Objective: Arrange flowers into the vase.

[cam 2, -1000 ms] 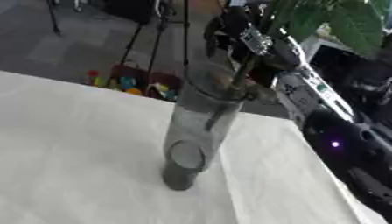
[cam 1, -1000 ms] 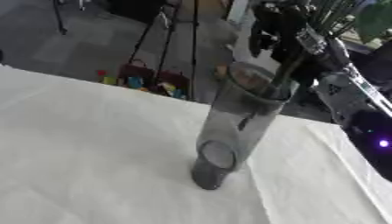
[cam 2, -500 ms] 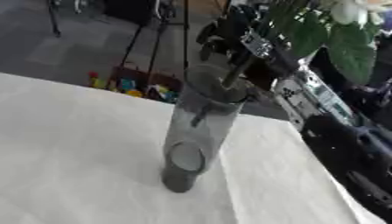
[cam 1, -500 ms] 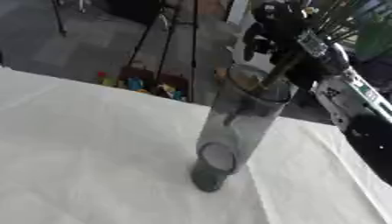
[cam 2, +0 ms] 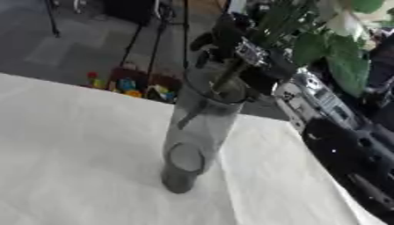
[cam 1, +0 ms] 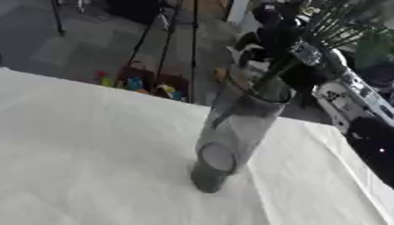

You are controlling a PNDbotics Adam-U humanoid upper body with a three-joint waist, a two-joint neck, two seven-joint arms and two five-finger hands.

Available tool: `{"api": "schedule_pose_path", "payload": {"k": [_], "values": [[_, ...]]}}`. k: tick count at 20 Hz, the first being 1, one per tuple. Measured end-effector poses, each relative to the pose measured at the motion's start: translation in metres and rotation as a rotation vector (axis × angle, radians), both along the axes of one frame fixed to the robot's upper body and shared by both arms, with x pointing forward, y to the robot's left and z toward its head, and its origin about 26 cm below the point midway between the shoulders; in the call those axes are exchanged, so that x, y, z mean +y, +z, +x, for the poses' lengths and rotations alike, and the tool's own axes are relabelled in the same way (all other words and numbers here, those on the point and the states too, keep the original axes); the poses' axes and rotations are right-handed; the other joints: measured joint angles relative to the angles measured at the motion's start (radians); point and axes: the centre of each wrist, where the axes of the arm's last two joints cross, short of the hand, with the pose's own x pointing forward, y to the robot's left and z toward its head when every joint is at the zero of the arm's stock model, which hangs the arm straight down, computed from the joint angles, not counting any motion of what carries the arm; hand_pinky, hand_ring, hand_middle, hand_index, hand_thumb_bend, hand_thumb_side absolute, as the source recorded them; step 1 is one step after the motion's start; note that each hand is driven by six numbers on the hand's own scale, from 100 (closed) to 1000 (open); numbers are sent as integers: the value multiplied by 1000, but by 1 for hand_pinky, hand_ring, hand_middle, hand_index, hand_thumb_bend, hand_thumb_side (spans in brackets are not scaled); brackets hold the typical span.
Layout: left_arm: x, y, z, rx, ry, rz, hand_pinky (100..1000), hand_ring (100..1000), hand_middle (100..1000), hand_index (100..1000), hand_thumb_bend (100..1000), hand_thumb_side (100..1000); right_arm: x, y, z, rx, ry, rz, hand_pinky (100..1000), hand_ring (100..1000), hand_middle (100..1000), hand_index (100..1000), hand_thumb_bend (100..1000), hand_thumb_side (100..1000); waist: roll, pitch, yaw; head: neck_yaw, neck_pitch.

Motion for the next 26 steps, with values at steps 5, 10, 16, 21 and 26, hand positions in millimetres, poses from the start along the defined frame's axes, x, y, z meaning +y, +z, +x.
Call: {"api": "schedule_pose_path", "payload": {"k": [5,10,16,21,26], "values": [[0,0,0,1,0,1,689,1000,966,971,100,1000,-1,1,-1,-50,-42,-4,568,678,273,523,100,192,0,2,-4,2,0],[0,0,0,3,0,3,687,1000,967,971,100,1000,-1,0,-2,-126,-75,-27,581,688,285,536,100,191,0,2,-13,5,0],[-1,0,0,7,0,3,687,1000,967,971,100,1000,-2,-2,-1,-183,-114,-79,620,720,309,557,100,180,0,2,-17,5,1],[-1,0,0,9,-1,0,686,1000,968,971,100,1000,-1,-3,0,-222,-127,-139,713,774,393,606,100,172,0,2,-21,4,1],[-1,0,0,12,-3,0,686,1000,969,971,100,1000,2,-3,-2,-297,-111,-231,790,824,460,659,100,174,0,1,-23,4,1]]}}
